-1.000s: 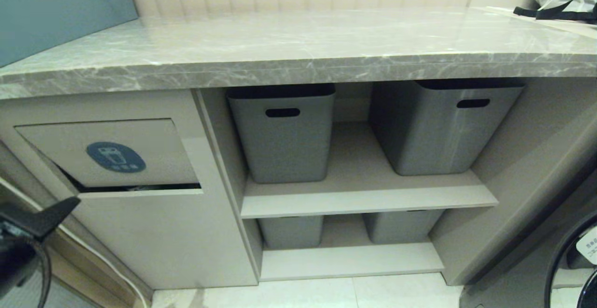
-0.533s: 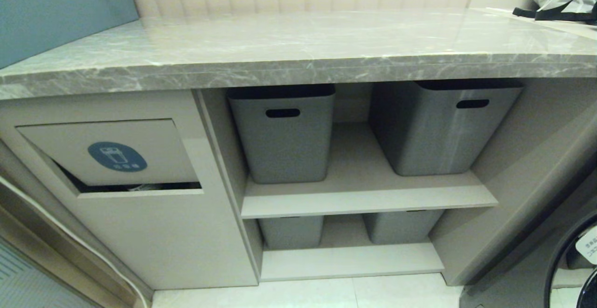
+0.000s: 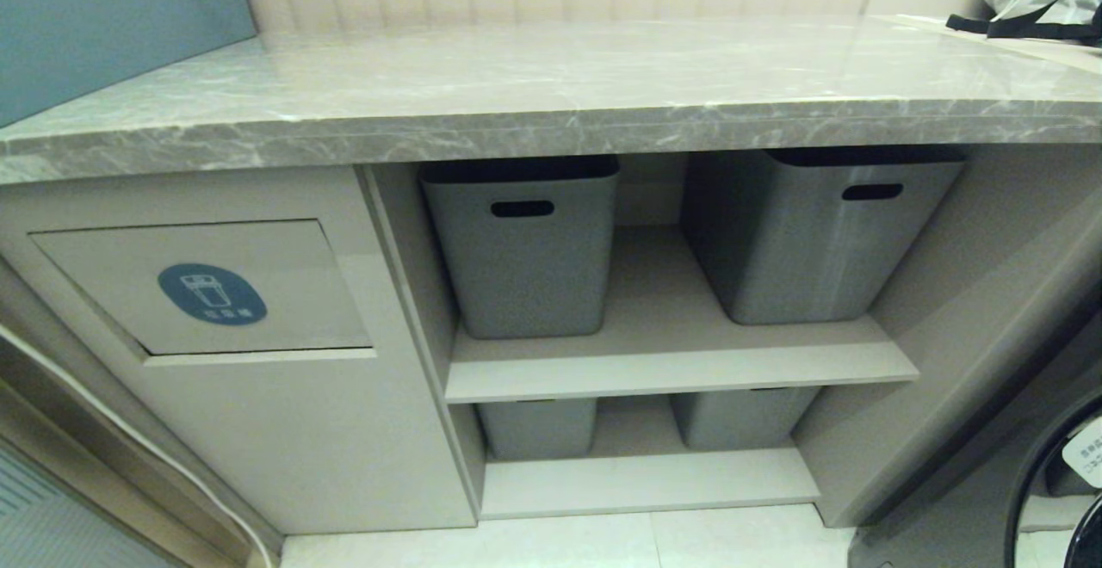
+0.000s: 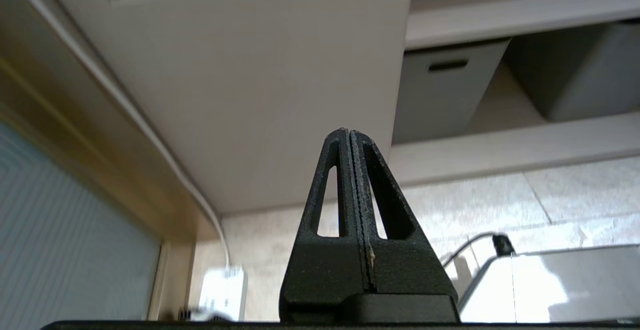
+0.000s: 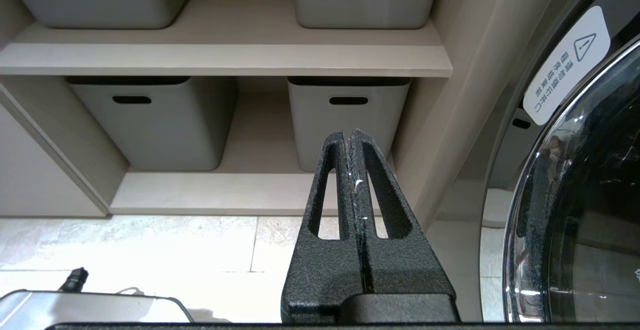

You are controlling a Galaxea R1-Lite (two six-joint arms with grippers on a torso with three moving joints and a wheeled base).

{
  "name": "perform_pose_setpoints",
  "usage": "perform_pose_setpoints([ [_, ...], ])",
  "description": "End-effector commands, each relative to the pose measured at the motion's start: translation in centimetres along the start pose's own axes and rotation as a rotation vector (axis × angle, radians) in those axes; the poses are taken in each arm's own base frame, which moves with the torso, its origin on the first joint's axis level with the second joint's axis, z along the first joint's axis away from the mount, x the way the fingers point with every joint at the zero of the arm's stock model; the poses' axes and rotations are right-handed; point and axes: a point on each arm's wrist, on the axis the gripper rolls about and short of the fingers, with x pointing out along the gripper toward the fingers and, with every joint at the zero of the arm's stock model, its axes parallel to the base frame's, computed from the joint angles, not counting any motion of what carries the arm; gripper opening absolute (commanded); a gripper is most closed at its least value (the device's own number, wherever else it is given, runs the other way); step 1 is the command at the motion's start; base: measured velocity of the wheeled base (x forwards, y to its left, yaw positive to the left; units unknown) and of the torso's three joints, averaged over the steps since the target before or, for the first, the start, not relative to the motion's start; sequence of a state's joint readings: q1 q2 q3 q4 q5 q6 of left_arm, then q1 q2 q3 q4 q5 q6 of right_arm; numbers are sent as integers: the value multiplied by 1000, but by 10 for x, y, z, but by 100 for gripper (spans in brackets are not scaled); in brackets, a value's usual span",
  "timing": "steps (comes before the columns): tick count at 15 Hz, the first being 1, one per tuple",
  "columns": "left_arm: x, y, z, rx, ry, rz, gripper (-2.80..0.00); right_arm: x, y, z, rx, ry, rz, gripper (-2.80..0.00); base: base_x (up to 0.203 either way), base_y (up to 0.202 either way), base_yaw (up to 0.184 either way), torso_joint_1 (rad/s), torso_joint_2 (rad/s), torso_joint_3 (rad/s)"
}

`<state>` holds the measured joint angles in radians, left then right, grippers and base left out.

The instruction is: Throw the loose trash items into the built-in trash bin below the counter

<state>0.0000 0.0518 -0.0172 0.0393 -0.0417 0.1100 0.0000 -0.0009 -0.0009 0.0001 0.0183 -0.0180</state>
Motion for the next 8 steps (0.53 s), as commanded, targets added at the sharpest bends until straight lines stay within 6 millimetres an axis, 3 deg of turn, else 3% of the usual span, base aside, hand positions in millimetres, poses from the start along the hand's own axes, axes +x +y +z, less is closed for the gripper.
perform_pose_setpoints([
  [1, -3, 0, -3, 3, -46, 1, -280, 0, 0, 0, 0, 0, 1, -280, 0, 0, 0, 0, 0, 0],
  [8, -3, 0, -3, 1, -46, 2, -280, 0, 0, -1, -28, 3, 2, -280, 0, 0, 0, 0, 0, 0],
])
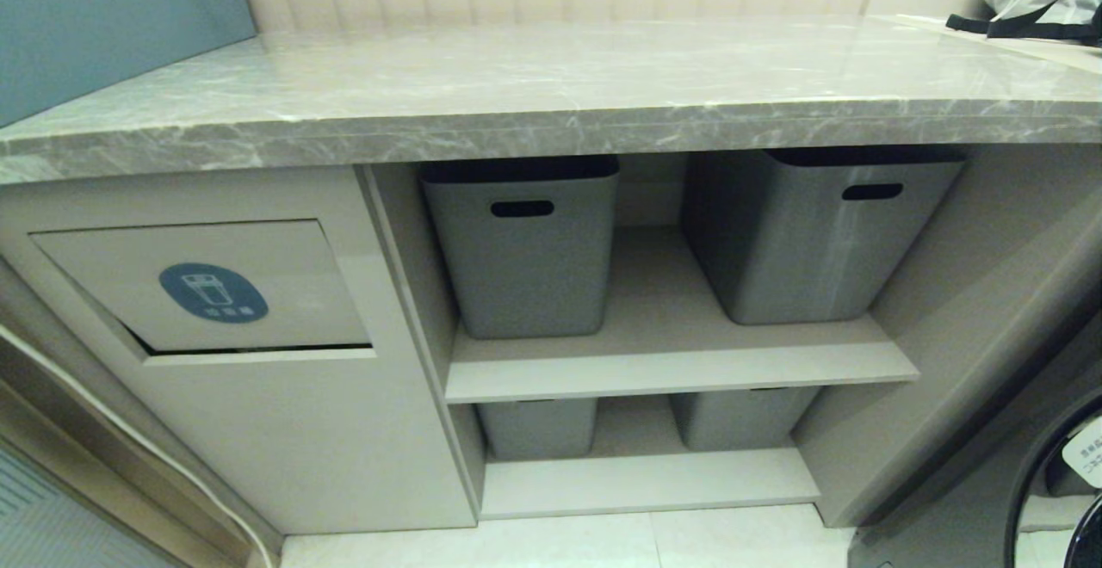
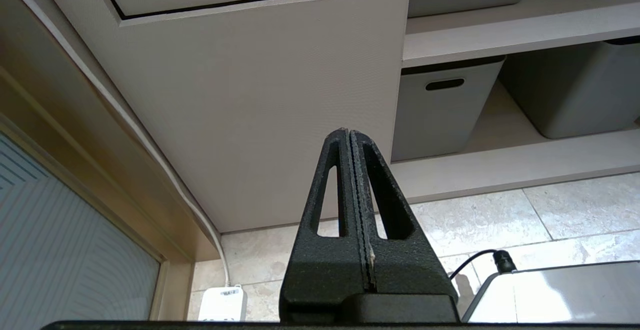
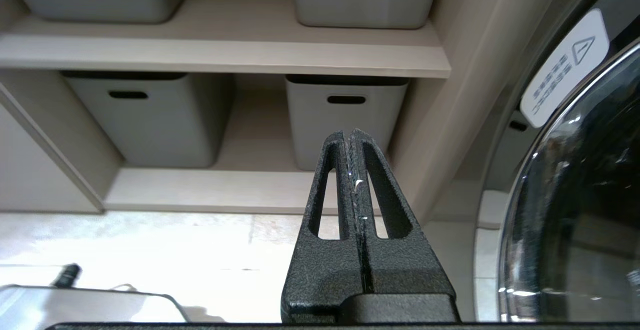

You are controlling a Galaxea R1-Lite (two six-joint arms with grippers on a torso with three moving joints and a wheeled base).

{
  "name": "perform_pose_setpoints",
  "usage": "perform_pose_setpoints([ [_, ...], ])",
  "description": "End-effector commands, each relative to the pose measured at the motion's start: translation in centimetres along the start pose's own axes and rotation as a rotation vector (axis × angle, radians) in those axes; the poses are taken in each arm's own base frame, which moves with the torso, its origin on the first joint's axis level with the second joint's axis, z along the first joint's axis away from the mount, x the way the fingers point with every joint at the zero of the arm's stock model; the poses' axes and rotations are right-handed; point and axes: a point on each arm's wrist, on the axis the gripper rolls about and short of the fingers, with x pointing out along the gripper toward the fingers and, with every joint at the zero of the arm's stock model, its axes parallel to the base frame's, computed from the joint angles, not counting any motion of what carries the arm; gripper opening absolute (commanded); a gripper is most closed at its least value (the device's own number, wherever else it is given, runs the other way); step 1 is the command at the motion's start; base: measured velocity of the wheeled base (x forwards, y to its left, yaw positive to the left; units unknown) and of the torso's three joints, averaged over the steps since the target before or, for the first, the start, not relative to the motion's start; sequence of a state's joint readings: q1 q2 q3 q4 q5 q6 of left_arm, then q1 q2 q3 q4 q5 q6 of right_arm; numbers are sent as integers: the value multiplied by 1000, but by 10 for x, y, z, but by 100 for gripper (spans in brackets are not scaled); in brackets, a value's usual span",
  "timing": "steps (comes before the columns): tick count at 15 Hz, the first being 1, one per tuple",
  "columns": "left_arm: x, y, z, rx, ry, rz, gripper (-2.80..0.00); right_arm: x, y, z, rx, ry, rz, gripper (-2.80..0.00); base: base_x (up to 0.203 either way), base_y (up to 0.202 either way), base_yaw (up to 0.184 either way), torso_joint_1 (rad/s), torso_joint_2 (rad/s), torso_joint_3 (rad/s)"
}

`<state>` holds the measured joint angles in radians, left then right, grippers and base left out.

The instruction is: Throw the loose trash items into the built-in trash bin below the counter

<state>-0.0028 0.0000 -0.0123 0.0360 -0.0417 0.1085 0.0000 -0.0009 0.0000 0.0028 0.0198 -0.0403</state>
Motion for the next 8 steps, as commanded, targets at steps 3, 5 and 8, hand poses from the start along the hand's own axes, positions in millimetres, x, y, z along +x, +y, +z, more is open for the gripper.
perform_pose_setpoints([
  [3, 0, 0, 0, -6, 3, 5, -280, 0, 0, 0, -48, 1, 2, -280, 0, 0, 0, 0, 0, 0],
  [5, 0, 0, 0, -6, 3, 5, -280, 0, 0, 0, -62, 2, 5, -280, 0, 0, 0, 0, 0, 0],
  [8, 0, 0, 0, -6, 3, 6, -280, 0, 0, 0, -57, 2, 3, -280, 0, 0, 0, 0, 0, 0],
])
